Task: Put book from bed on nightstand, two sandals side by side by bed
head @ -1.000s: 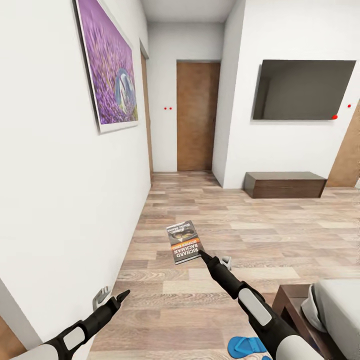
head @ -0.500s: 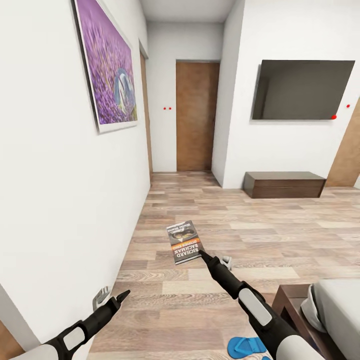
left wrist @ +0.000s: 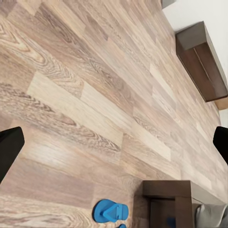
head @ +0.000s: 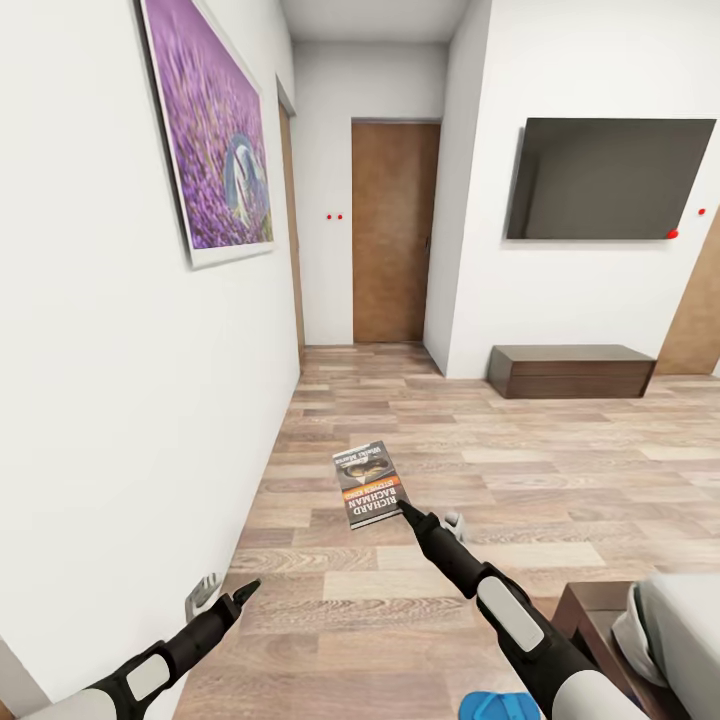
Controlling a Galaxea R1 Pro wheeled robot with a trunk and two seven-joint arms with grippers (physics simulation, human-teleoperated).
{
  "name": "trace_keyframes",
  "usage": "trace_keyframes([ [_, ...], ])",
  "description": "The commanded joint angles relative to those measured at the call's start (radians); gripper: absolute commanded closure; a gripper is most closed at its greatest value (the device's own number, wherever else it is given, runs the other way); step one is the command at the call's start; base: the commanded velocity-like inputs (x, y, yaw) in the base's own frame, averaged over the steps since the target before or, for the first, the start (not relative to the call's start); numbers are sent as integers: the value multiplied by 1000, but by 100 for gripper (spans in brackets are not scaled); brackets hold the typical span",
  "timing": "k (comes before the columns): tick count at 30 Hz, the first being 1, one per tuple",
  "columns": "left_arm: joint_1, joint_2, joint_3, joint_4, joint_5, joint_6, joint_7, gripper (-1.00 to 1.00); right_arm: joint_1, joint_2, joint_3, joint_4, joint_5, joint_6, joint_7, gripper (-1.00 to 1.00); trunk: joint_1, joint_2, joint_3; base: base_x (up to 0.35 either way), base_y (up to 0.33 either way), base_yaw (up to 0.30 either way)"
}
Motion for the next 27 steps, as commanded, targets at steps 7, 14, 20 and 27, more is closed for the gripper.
trace_keyframes([
  [7,0,0,7,1,-2,5,-5,-100,-1,-1,3,0,-10,5,1,100,0,0,-1,92,0,0],
  [14,6,-12,4,0,-3,-2,-4,-100,-1,-2,3,0,-10,5,1,100,0,0,-1,19,0,0],
  [20,19,-27,3,0,-20,-33,3,-100,-1,-2,3,0,-10,5,1,100,0,0,-1,4,0,0],
  [27,36,-35,4,0,-110,-62,98,-100,-1,-2,3,0,-10,6,0,100,0,0,-1,0,0,0],
])
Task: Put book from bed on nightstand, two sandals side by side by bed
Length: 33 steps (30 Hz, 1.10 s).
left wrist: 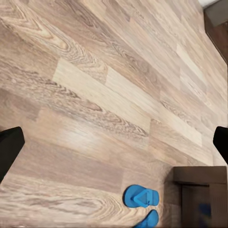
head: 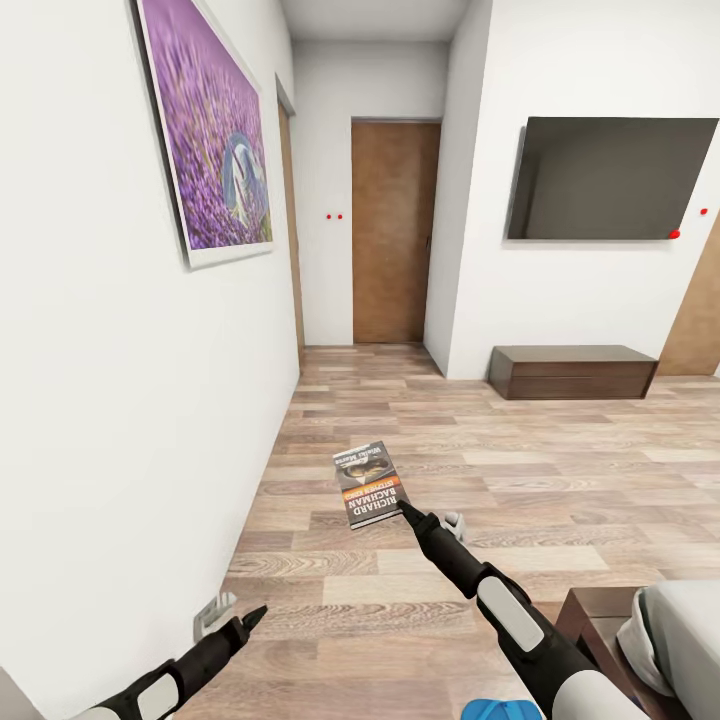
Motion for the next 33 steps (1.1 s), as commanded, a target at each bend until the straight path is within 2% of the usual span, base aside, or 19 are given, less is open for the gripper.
trace_keyframes([
  [1,1,0,9,1,-13,-3,4,-100,-1,-1,3,0,-11,4,1,100,0,0,-1,0,0,0],
  [4,4,0,10,1,-30,-7,20,-100,-1,-1,3,0,-11,5,1,100,0,0,-1,0,0,0],
  [11,6,0,11,0,-39,-9,29,-100,-1,-1,3,0,-11,4,2,100,0,0,-1,0,0,0],
  [33,6,0,13,0,-40,-10,31,-100,-1,1,4,0,-10,0,2,100,0,0,-1,9,0,0],
])
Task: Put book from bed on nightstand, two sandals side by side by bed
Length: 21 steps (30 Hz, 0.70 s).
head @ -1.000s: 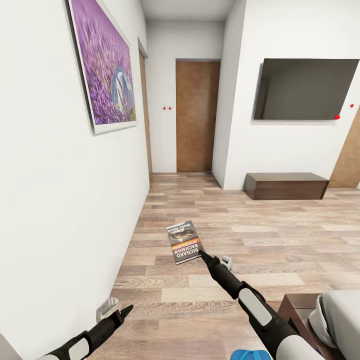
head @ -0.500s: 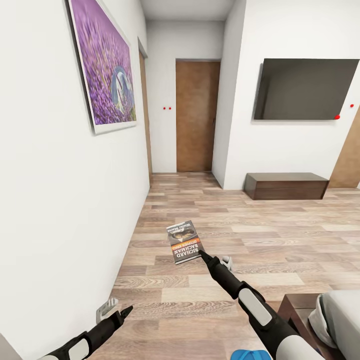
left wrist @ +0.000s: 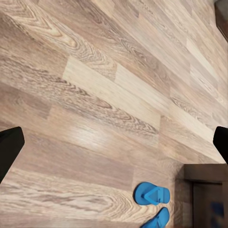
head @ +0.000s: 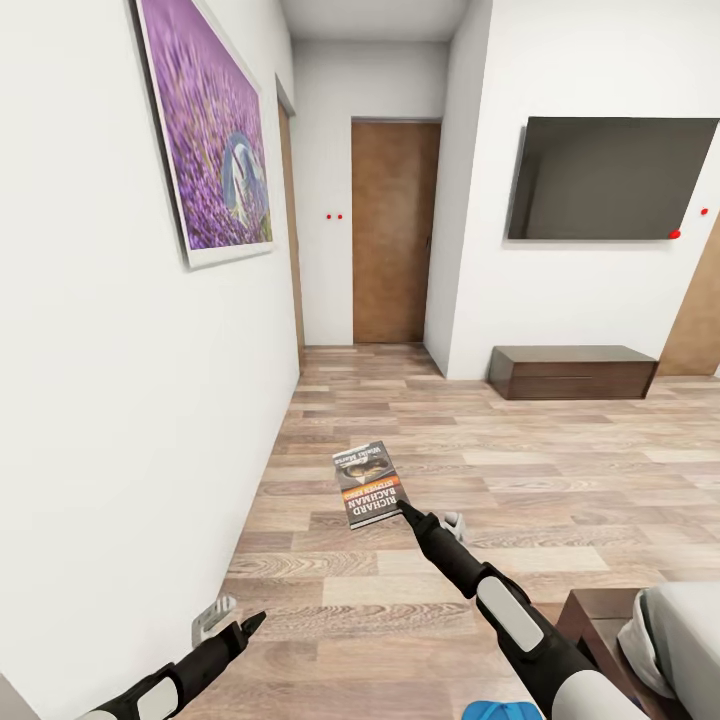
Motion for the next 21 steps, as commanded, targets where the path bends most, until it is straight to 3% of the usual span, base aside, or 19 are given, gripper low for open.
trace_keyframes([
  [1,-1,0,8,1,-6,-2,-4,-100,-1,-1,3,0,-11,4,1,100,0,0,-1,80,0,0],
  [21,-1,0,9,1,-6,-2,-4,-100,-1,-1,2,0,-10,6,3,100,0,0,-1,128,47,0],
])
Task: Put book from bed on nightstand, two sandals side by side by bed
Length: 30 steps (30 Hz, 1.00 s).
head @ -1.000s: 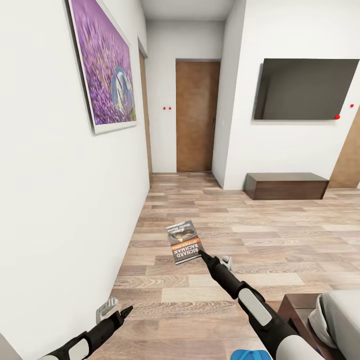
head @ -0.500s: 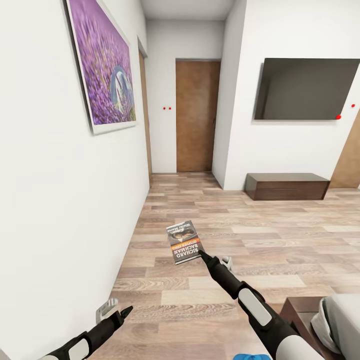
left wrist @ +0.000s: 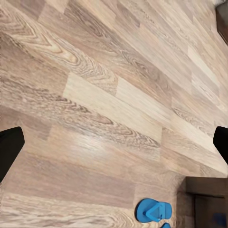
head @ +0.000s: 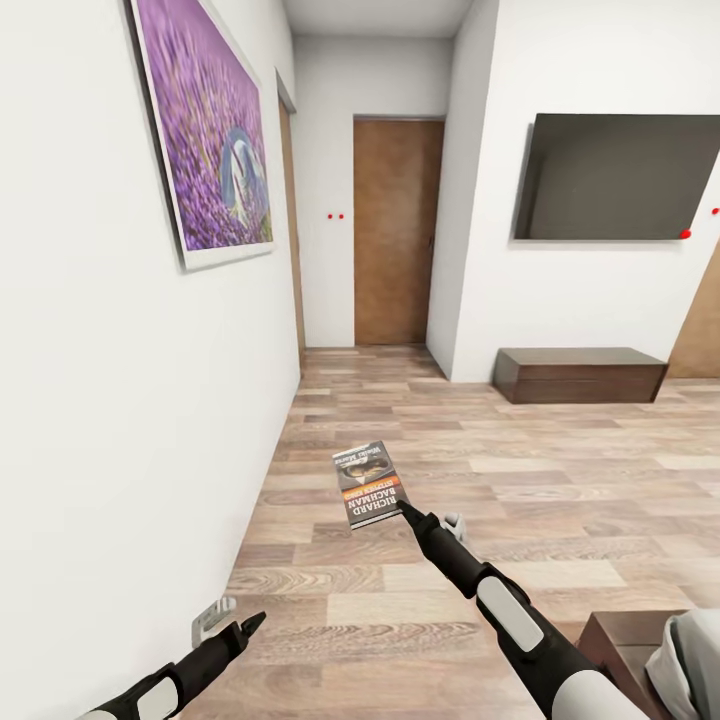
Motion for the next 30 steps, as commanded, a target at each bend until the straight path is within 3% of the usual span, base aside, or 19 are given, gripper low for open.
trace_keyframes([
  [1,-1,0,8,1,-6,-2,-4,-100,-1,-1,3,0,-11,4,1,100,0,0,-1,140,85,0],
  [30,-1,2,9,1,-6,-1,-4,-100,-1,-2,3,0,-15,4,1,100,0,0,-1,107,39,0],
])
